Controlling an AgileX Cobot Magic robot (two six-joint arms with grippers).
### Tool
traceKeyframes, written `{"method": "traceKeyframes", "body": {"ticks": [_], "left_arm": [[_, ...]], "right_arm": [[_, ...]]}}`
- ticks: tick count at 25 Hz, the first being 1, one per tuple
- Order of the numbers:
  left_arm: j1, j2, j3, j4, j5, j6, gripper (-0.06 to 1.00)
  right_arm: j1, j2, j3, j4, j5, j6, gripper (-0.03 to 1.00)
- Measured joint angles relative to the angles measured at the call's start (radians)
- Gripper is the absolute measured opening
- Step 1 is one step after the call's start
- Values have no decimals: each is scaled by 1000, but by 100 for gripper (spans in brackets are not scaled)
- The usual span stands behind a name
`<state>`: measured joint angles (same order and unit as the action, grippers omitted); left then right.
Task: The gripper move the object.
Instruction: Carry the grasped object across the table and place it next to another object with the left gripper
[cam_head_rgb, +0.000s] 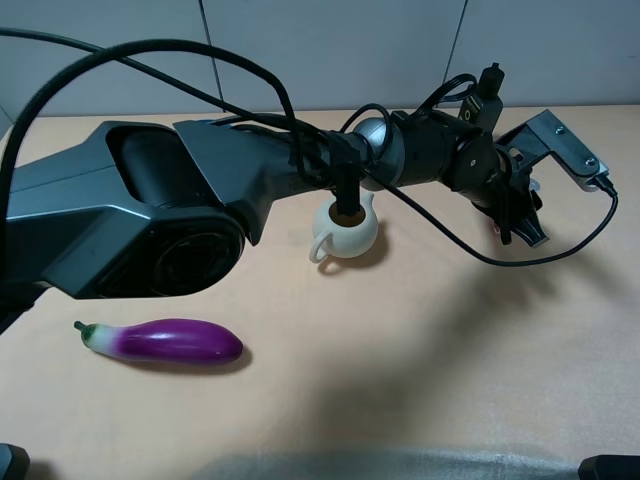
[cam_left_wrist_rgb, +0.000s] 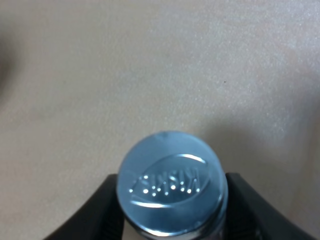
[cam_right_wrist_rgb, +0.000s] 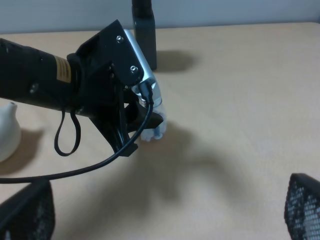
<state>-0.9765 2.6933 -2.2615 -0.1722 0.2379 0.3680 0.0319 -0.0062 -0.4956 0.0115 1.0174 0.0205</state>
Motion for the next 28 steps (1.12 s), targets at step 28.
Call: {"method": "traceKeyframes", "body": {"ticks": [28], "left_arm": [[0, -115, -8, 5, 220, -15, 43]], "right_arm": [[0, 0, 0, 0, -1, 0, 69]]}}
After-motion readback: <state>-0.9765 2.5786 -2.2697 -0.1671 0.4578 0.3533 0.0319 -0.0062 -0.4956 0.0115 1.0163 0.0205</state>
